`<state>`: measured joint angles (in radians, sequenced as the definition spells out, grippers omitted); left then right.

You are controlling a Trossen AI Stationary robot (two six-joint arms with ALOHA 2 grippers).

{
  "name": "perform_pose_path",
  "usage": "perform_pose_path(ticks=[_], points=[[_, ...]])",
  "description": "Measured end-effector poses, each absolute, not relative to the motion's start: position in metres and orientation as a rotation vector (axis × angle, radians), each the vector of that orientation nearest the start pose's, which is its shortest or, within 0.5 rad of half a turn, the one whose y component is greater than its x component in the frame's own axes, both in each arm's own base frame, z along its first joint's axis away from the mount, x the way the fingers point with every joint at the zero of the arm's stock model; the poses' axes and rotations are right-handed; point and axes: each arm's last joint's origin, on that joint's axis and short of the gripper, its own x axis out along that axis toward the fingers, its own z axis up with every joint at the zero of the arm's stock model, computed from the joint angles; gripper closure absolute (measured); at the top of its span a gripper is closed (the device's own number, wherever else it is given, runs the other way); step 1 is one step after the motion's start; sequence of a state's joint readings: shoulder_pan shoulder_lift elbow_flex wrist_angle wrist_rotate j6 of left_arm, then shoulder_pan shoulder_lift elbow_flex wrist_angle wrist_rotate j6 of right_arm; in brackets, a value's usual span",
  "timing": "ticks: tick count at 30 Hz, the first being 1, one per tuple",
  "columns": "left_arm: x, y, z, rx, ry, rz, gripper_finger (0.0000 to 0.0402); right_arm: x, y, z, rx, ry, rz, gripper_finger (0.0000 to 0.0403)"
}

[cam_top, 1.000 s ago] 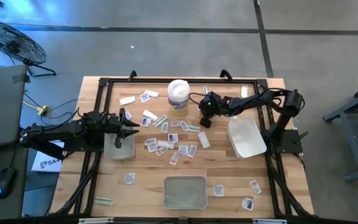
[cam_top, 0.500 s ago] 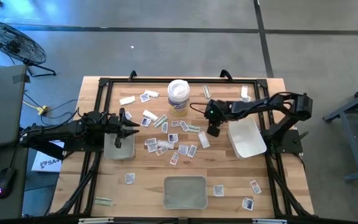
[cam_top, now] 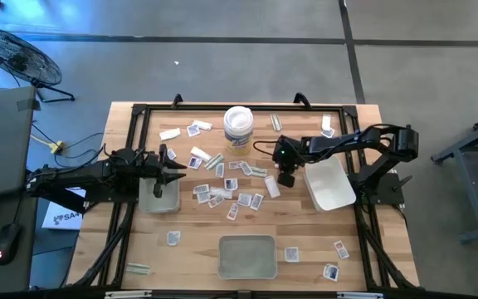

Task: Pick & Place First Aid Supplies
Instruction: Put the orange ointment pack into the white bin

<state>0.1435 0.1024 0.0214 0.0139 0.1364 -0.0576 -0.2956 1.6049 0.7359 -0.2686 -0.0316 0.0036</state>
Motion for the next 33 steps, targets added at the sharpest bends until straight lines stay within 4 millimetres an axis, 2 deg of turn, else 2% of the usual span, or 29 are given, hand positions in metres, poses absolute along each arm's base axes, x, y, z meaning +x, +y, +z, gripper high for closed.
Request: perform_pose_path(ticks=[7,16,33], points=[[0.102,0.011,0.164,-0.067,0.067,0.009,0.0282,0.264,-0.075,0.132,0.189,1.121,-0.314,0.0385],[0.102,0.011,0.164,-0.067,0.067,0.006,0.0282,0.265,-0.074,0.133,0.173,1.108,-0.320,0.0345],[0.102,0.011,0.164,-0.067,0.068,0.006,0.0282,0.276,-0.078,0.131,0.159,1.015,-0.313,0.0314]])
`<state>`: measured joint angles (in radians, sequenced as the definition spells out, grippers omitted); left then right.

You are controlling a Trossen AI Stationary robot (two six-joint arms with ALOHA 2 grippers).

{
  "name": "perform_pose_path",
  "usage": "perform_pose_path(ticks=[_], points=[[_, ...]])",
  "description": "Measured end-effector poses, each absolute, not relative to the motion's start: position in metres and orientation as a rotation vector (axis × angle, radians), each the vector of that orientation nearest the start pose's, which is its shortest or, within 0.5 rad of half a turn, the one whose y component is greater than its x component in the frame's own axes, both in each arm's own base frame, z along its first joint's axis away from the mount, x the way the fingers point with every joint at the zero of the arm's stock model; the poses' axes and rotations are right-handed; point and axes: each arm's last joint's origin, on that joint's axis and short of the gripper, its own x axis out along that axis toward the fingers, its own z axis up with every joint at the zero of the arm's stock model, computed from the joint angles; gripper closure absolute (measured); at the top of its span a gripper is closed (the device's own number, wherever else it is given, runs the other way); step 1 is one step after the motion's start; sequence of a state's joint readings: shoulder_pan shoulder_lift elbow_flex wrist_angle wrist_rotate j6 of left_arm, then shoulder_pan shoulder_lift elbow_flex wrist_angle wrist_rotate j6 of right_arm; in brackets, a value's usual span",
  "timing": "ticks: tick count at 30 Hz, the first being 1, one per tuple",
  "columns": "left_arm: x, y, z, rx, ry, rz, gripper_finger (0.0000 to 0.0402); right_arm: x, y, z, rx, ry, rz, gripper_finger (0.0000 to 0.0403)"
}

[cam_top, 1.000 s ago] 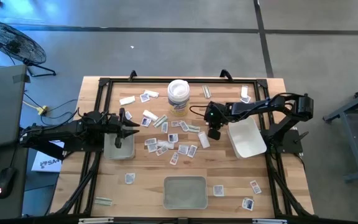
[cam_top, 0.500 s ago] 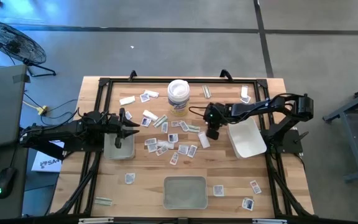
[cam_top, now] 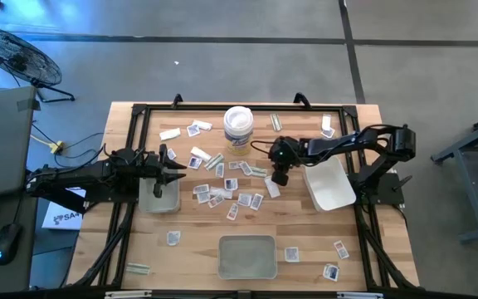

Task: Pick & Place First Aid Supplies
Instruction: Put the orange ointment pack into the white bin

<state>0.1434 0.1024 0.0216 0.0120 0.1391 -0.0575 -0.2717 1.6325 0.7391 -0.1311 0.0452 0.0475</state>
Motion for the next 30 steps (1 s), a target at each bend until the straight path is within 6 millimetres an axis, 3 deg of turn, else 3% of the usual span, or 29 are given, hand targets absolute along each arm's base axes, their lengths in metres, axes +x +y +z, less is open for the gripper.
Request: perform_pose_path(ticks=[30], points=[[0.1021,0.0107,0.1639,-0.067,0.068,0.007,0.0282,0.2707,-0.0805,0.1260,0.145,1.080,-0.314,0.0304]])
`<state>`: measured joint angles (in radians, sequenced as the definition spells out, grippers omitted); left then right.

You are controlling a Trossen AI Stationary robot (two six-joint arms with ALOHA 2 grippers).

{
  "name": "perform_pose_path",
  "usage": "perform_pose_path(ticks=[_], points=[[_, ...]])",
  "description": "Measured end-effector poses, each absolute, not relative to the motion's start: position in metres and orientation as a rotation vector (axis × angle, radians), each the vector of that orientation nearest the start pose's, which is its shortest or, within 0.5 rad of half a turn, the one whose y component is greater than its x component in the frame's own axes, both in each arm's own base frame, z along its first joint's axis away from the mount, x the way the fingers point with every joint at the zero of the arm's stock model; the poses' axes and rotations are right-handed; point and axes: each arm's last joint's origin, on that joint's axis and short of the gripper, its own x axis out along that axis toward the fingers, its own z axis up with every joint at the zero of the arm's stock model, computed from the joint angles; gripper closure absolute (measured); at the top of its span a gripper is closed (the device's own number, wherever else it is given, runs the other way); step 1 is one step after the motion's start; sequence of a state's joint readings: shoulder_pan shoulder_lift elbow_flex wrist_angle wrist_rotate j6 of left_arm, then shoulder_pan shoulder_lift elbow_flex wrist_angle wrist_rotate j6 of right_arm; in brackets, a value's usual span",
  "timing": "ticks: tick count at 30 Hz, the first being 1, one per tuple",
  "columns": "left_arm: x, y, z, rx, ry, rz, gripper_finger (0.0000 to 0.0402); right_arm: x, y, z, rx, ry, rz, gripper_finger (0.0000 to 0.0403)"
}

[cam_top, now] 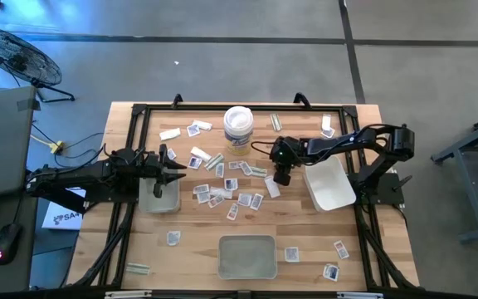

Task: Pick & Place First Aid Supplies
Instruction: Put the orange ointment pack into the white bin

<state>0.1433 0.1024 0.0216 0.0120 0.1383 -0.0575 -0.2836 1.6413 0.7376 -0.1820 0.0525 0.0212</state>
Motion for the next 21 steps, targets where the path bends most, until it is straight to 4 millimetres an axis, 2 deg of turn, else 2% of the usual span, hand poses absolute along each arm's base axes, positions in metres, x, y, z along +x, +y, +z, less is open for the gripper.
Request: perform_pose_path(ticks=[7,12,21], points=[[0.102,0.011,0.164,-0.067,0.068,0.007,0.0282,0.272,-0.081,0.121,0.144,1.095,-0.311,0.0305],[0.102,0.011,0.164,-0.068,0.069,0.007,0.0282,0.273,-0.081,0.111,0.128,1.142,-0.296,0.0305],[0.102,0.011,0.164,-0.067,0.069,0.011,0.0282,0.271,-0.080,0.109,0.104,1.170,-0.332,0.0308]])
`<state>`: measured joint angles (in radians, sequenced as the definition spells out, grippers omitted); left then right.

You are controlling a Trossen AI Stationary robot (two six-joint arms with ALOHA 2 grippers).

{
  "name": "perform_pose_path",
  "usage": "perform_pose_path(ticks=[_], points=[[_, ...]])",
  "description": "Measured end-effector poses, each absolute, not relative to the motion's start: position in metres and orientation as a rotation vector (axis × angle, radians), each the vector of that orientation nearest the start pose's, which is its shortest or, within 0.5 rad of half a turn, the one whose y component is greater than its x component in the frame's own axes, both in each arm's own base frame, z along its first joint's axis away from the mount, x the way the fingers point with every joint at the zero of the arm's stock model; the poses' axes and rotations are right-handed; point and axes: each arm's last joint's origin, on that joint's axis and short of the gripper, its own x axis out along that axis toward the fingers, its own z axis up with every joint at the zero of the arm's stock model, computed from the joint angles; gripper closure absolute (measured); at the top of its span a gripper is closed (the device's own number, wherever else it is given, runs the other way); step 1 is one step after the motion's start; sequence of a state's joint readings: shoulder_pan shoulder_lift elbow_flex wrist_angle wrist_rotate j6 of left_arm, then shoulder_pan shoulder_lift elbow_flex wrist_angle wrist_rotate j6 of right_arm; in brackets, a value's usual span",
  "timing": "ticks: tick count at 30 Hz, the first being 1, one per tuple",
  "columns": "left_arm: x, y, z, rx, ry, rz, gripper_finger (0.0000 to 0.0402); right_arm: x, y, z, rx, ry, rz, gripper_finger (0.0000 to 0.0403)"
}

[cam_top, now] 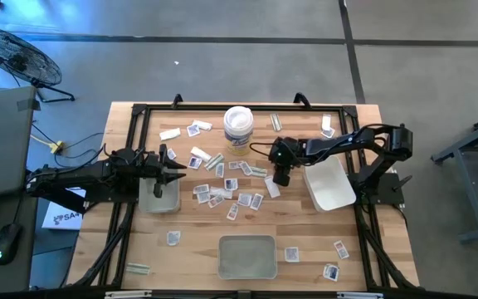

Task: Pick & Place First Aid Supplies
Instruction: Put the orange ointment pack into the white bin

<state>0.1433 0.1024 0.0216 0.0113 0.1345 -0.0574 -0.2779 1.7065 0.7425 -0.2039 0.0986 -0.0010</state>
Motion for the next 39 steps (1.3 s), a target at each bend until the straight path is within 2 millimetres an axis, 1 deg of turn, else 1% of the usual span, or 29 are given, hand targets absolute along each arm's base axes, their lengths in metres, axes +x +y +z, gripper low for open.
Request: perform_pose_path(ticks=[3,11,16,19,23,25,29,34,39], points=[[0.102,0.011,0.164,-0.067,0.069,0.011,0.0282,0.271,-0.080,0.109,0.106,1.171,-0.333,0.0325],[0.102,0.011,0.164,-0.067,0.069,0.010,0.0282,0.271,-0.080,0.109,0.127,1.160,-0.320,0.0396],[0.102,0.011,0.164,-0.067,0.069,0.010,0.0282,0.271,-0.080,0.110,0.167,1.150,-0.342,0.0395],[0.102,0.011,0.164,-0.067,0.069,0.009,0.0282,0.269,-0.080,0.118,0.176,1.122,-0.347,0.0400],[0.102,0.011,0.164,-0.067,0.069,0.006,0.0282,0.262,-0.078,0.132,0.217,1.097,-0.362,0.0399],[0.102,0.011,0.164,-0.068,0.068,0.006,0.0282,0.262,-0.077,0.145,0.238,1.042,-0.360,0.0401],[0.102,0.011,0.164,-0.067,0.068,0.006,0.0282,0.253,-0.072,0.168,0.296,0.990,-0.349,0.0401],[0.102,0.011,0.164,-0.067,0.069,0.006,0.0282,0.235,-0.053,0.204,0.340,0.905,-0.325,0.0401],[0.102,0.011,0.164,-0.067,0.069,0.006,0.0282,0.204,-0.028,0.230,0.441,0.908,-0.319,0.0402]])
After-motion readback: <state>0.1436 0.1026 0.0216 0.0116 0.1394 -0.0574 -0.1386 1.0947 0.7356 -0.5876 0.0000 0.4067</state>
